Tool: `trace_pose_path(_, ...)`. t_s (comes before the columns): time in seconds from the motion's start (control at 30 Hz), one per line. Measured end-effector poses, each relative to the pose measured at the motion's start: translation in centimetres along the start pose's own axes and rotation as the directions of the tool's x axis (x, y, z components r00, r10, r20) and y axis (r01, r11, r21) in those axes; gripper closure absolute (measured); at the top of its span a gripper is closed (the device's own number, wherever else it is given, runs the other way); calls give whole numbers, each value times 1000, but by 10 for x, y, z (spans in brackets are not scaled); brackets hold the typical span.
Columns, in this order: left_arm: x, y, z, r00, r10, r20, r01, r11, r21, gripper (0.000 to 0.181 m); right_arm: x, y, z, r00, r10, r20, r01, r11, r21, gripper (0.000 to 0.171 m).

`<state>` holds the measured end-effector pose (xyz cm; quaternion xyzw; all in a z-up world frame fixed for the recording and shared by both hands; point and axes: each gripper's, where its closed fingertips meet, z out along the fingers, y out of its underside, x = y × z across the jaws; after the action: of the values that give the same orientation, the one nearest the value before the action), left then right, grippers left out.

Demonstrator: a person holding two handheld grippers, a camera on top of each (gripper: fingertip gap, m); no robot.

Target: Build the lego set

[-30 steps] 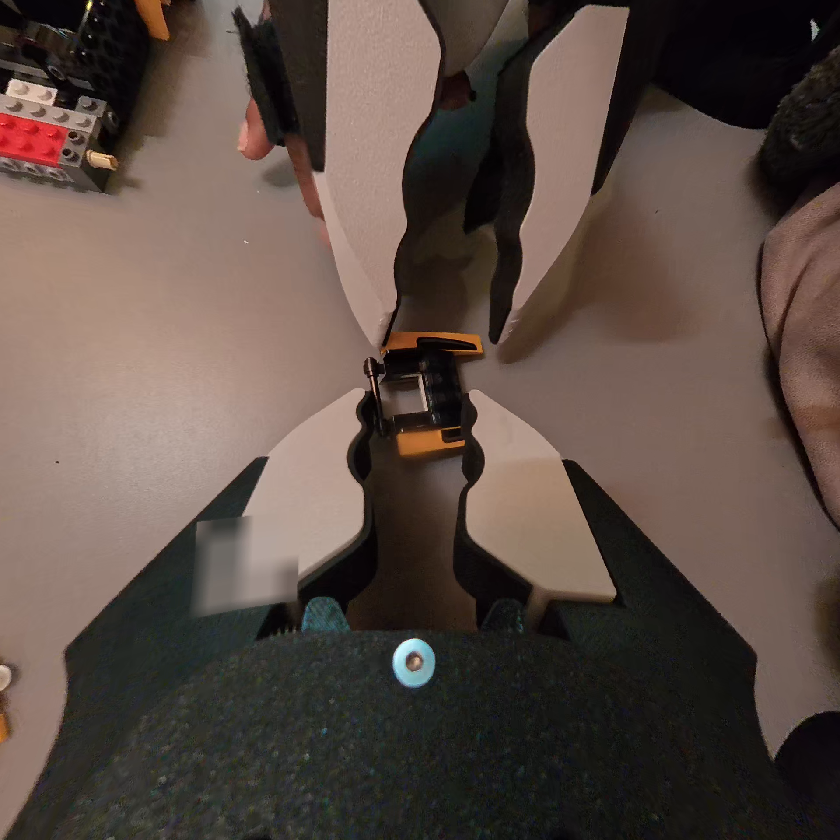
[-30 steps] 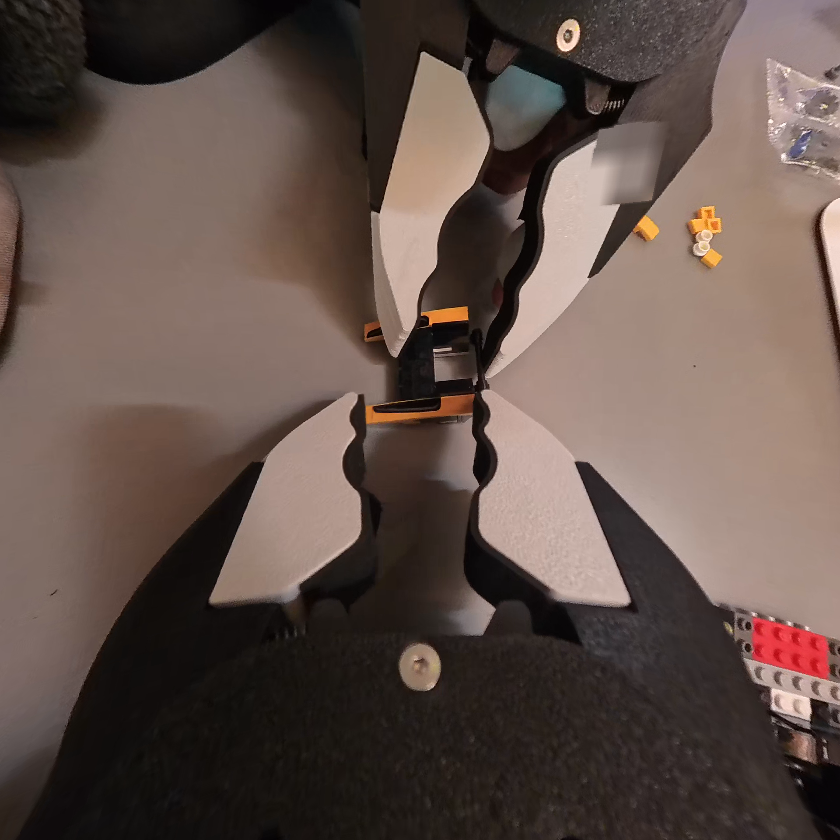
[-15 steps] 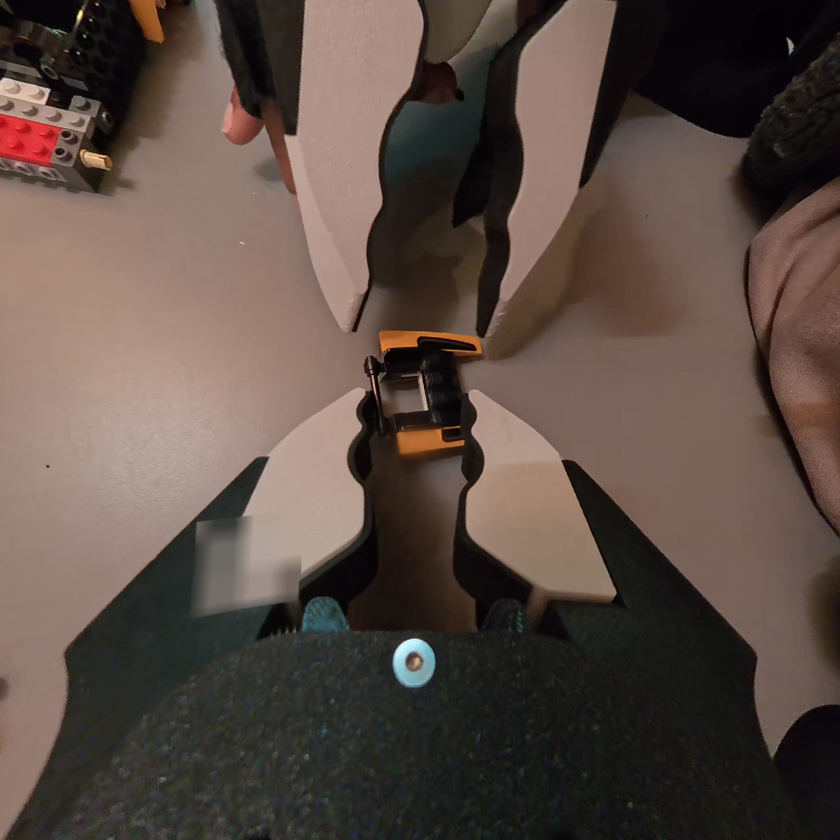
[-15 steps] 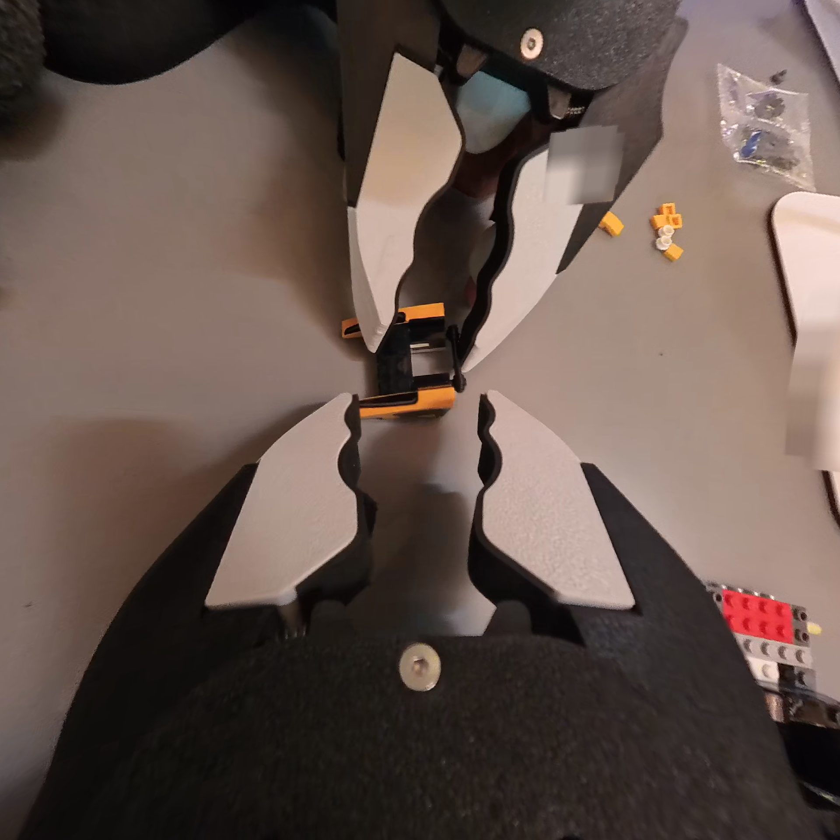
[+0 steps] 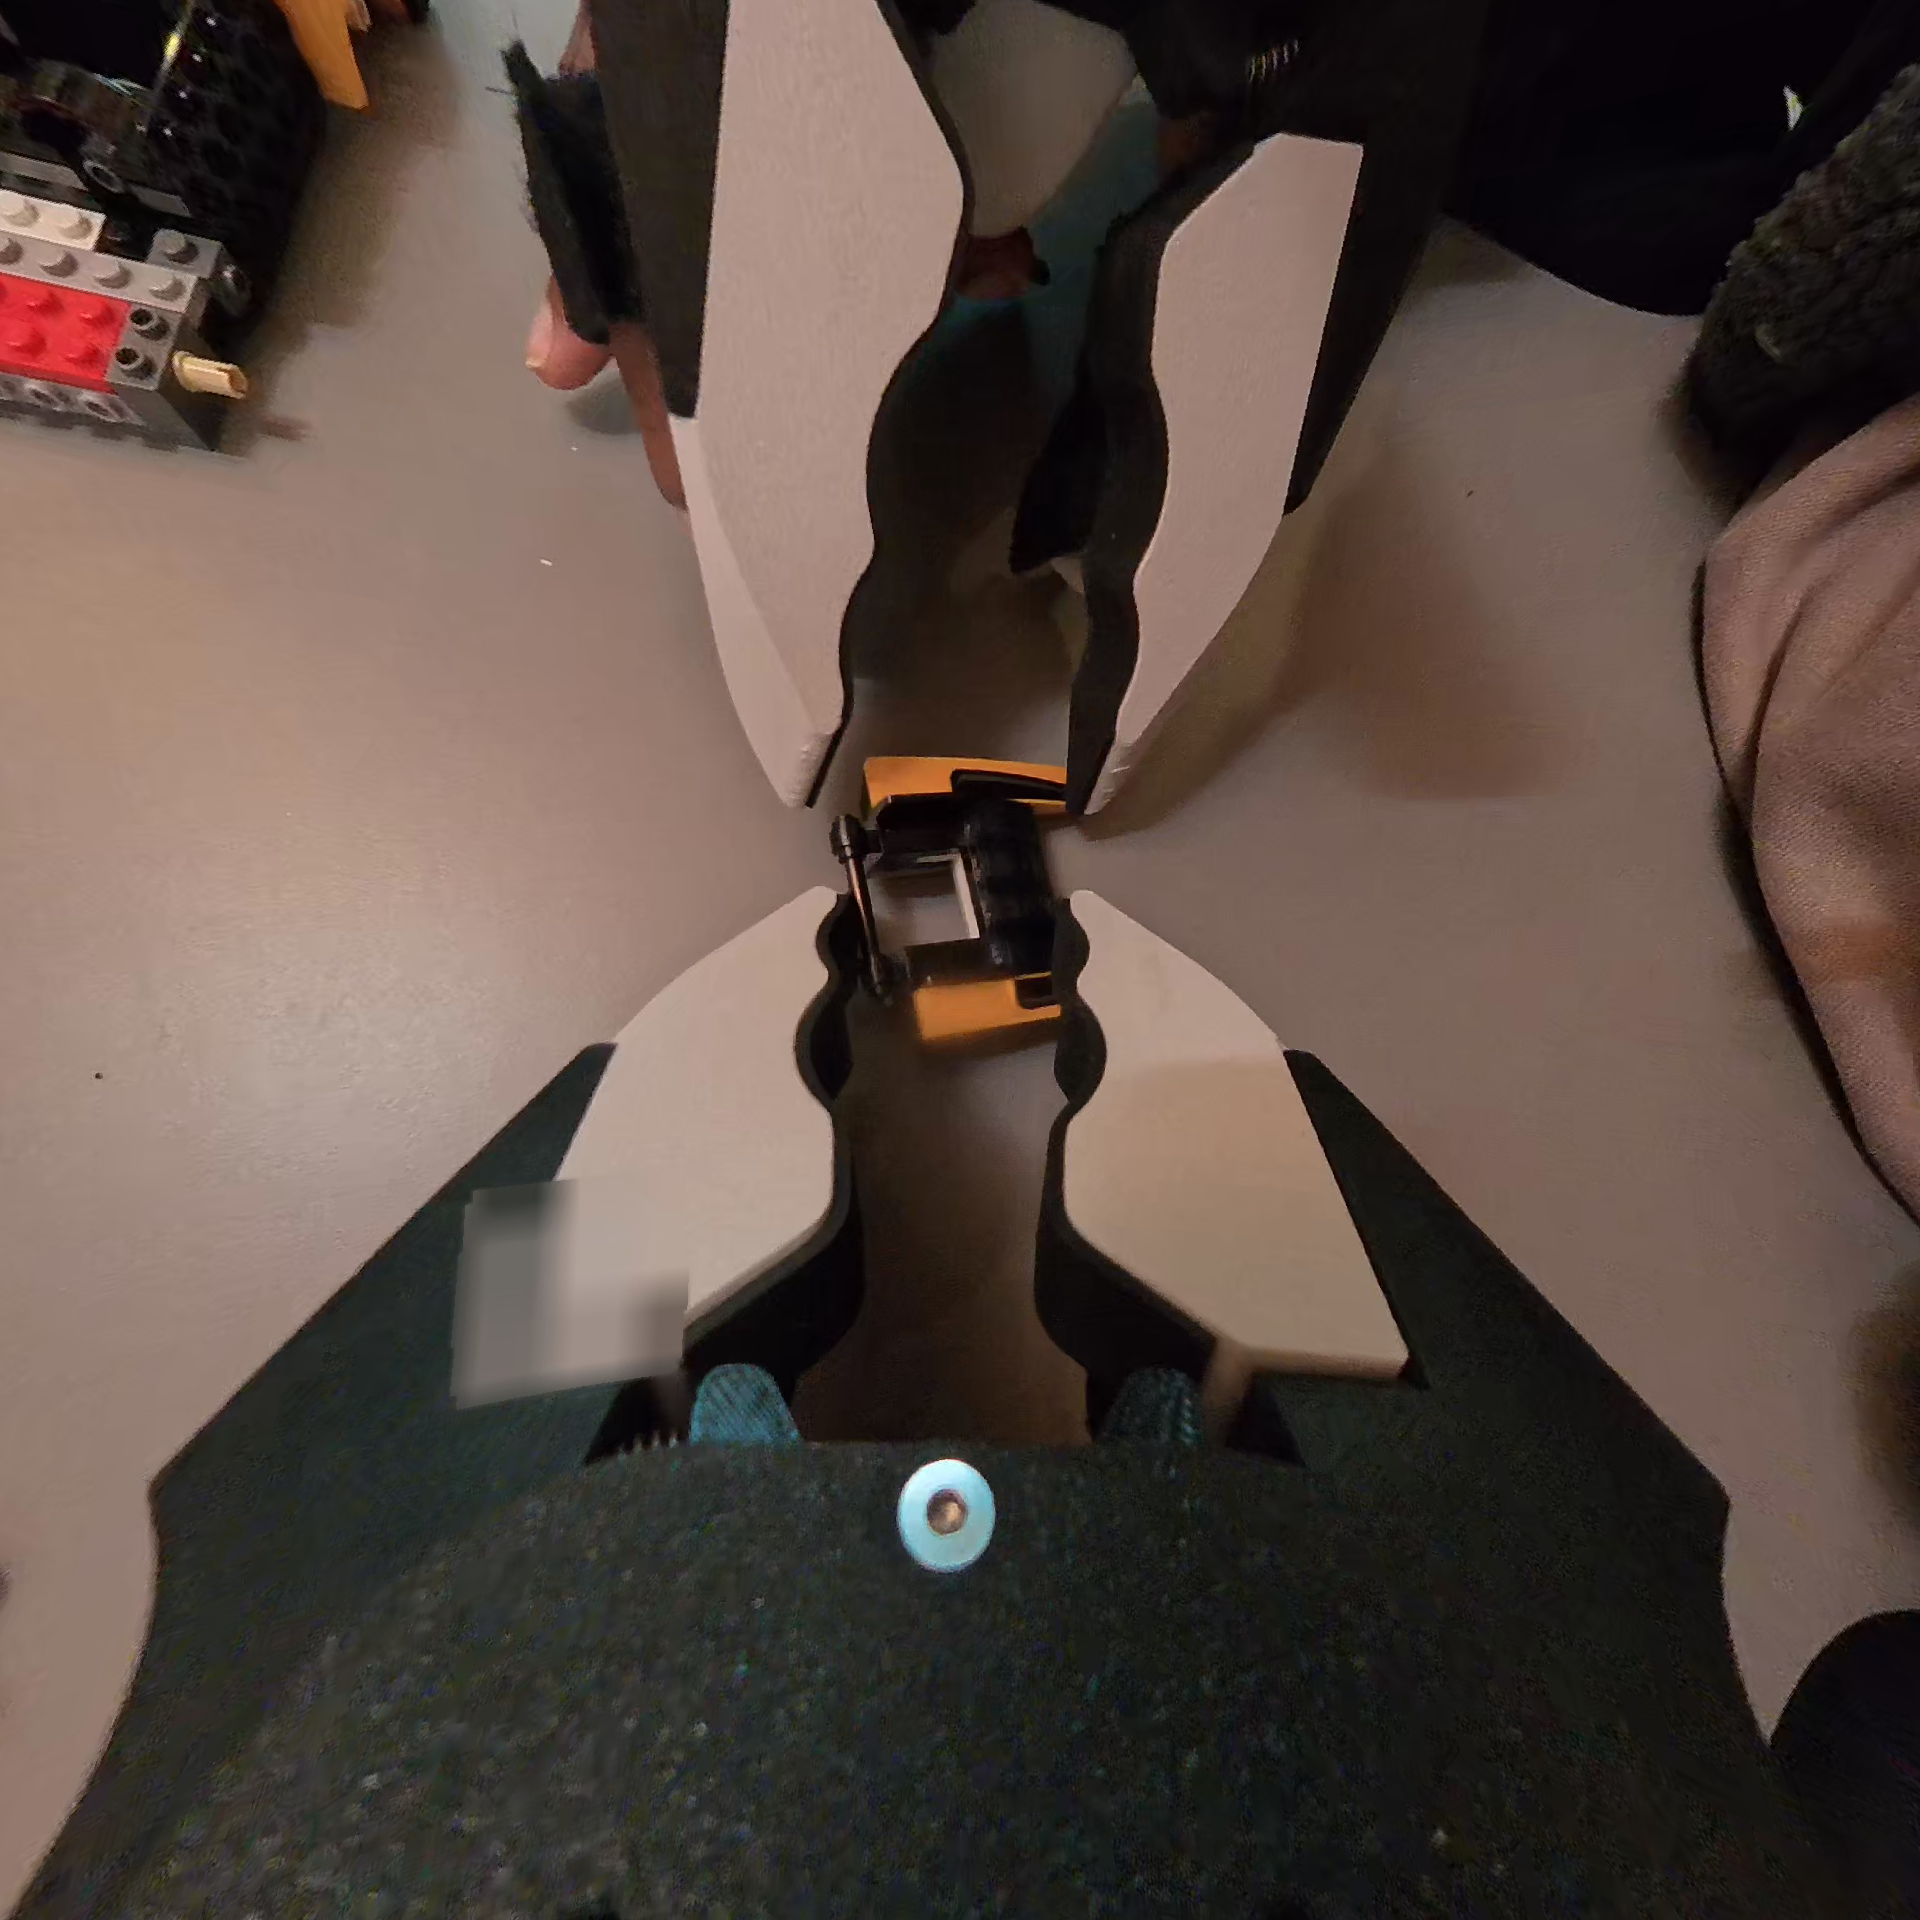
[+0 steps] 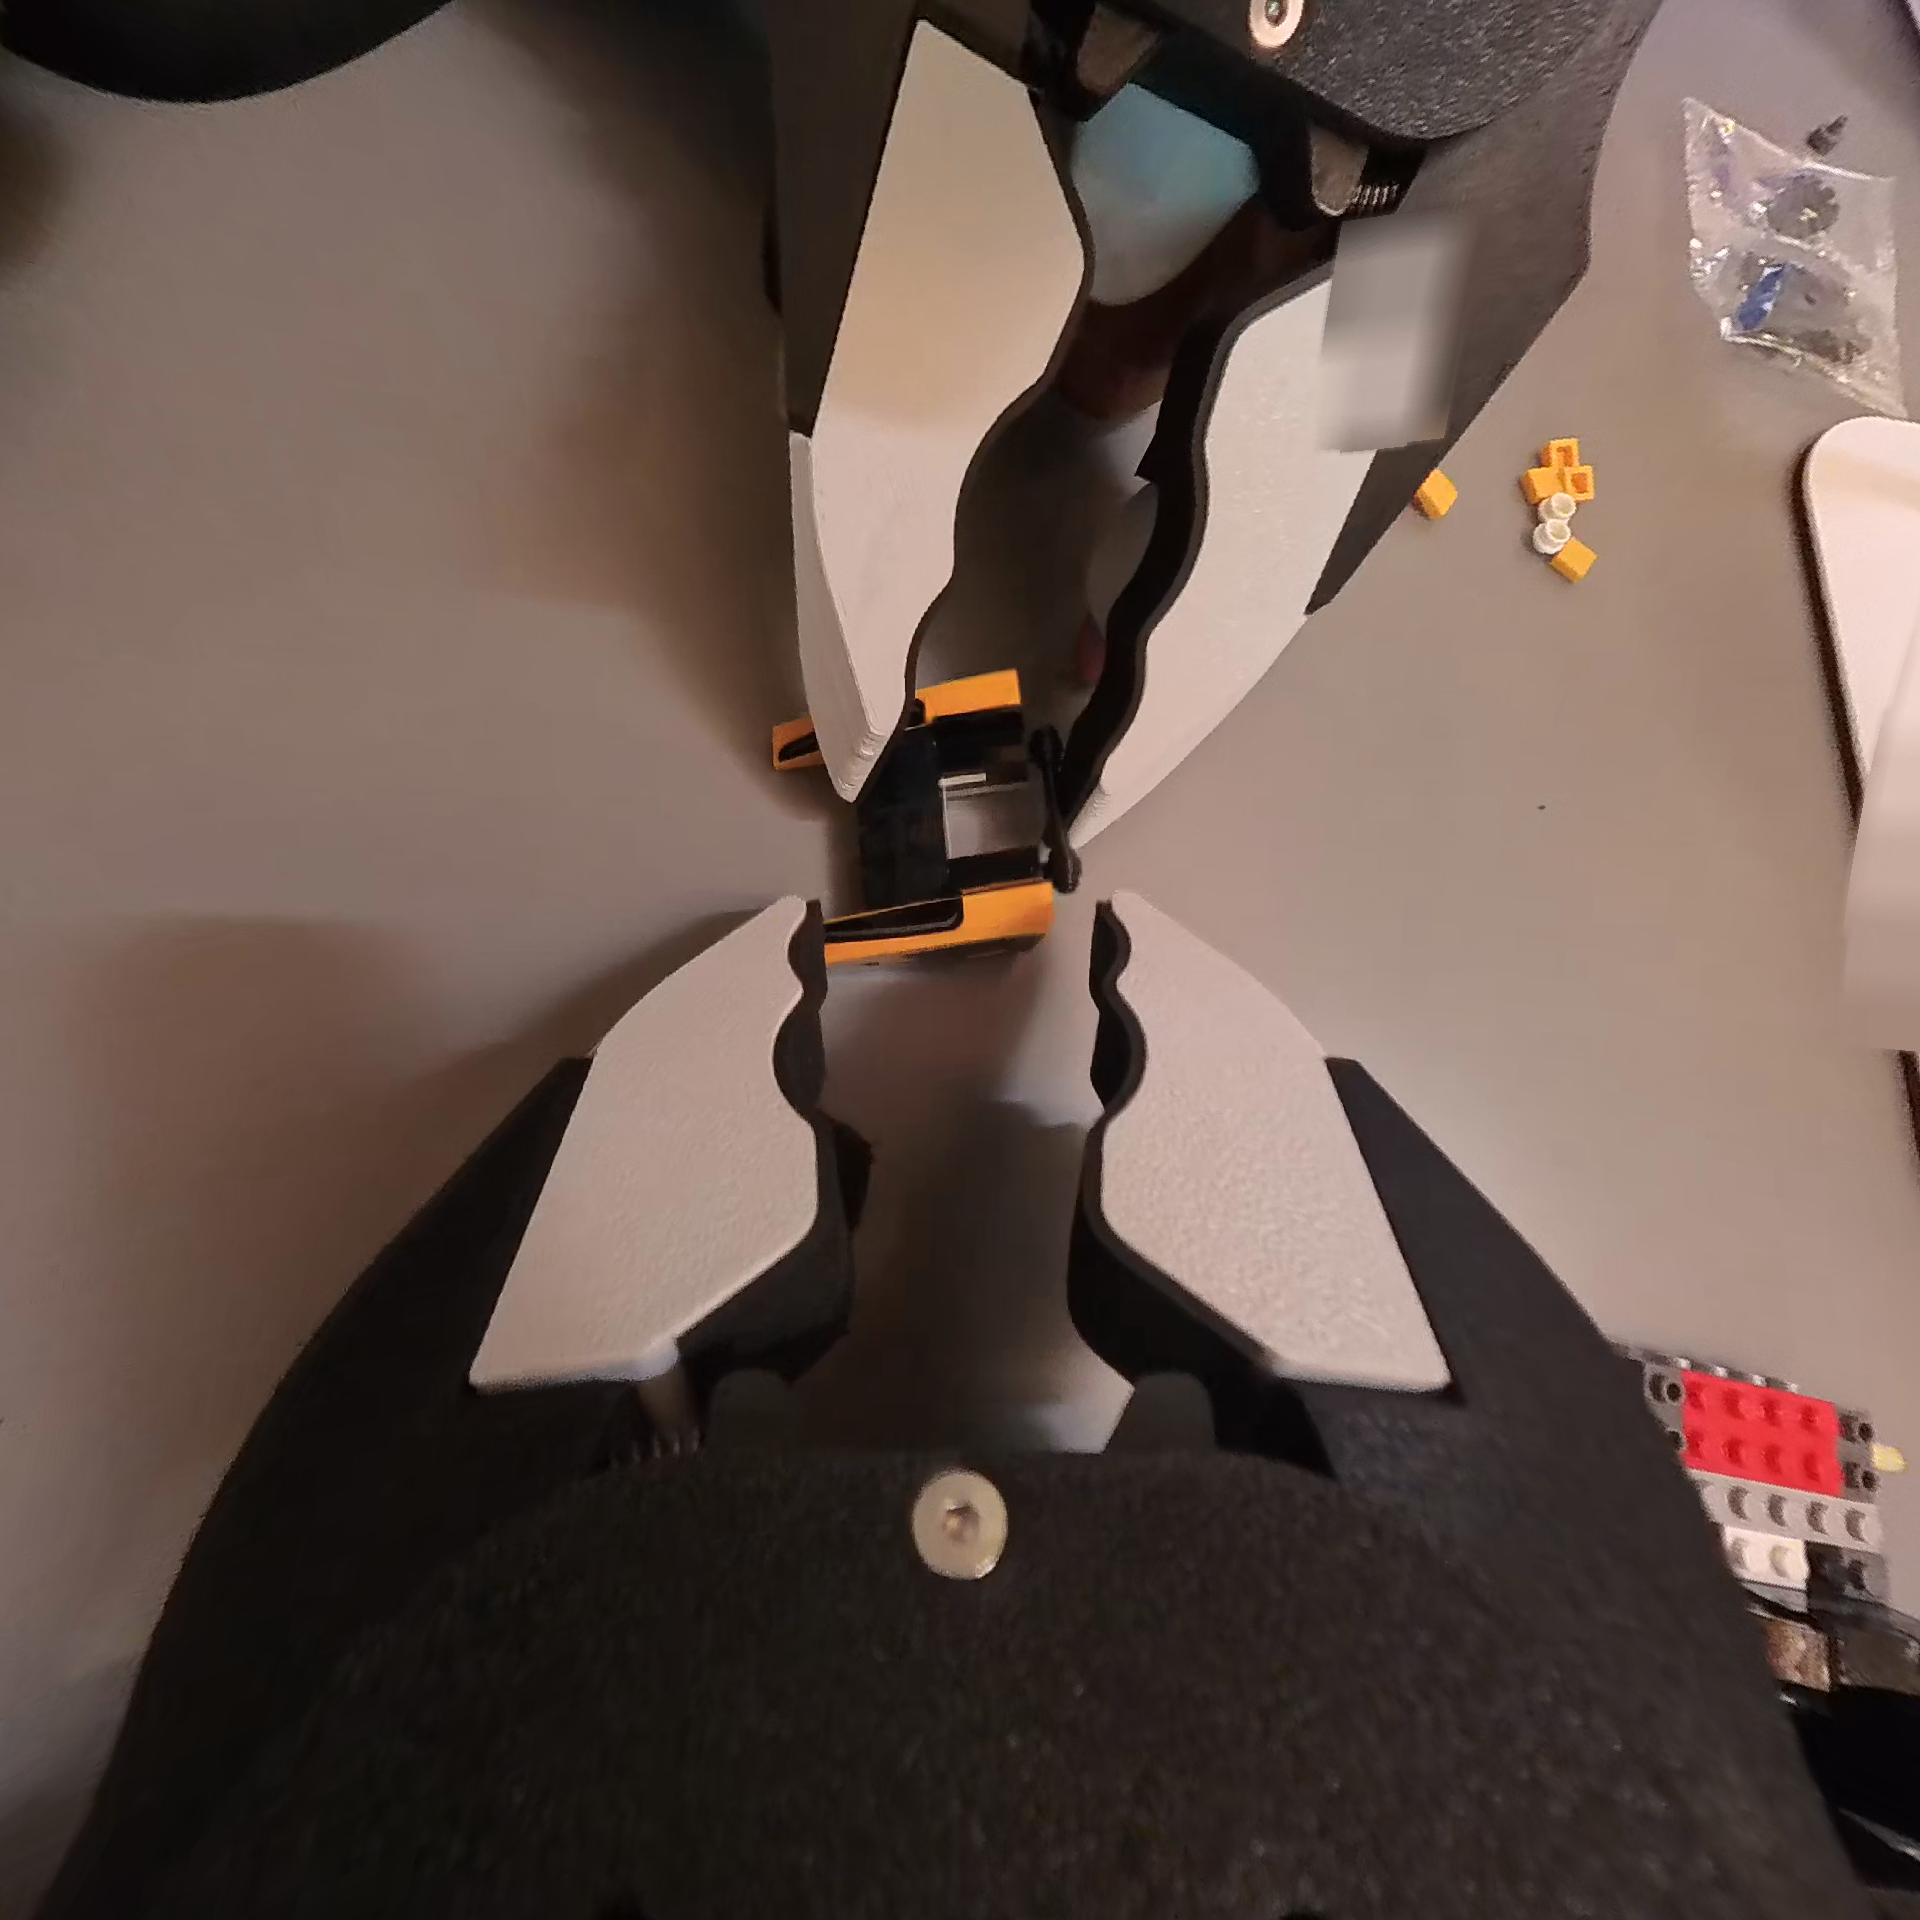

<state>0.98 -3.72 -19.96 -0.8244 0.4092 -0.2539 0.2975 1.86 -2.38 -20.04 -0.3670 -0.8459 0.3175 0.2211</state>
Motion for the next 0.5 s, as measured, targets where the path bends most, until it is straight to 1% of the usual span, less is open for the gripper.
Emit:
trace_pose_path(0.13, 5, 1, -1, 1000, 3, -6, -3, 1000, 0, 147, -4, 6, -2, 1000, -18, 17, 19, 999, -30, 116)
trace_pose_path(0.27, 8, 2, -4, 1000, 2, -8, -2, 1000, -1, 147, -1, 1, -6, 1000, -1, 9, 1, 1000, 10, 117)
trace_pose_path(0.4, 9, 0, -6, 1000, 5, -2, -5, 1000, 0, 147, 1, -2, -9, 999, 46, 23, -47, 997, 53, 125)
trace_pose_path(0.5, 8, 0, -6, 1000, 25, 17, -25, 1000, -10, 147, 2, -5, -11, 997, 75, 31, -77, 994, 82, 136)
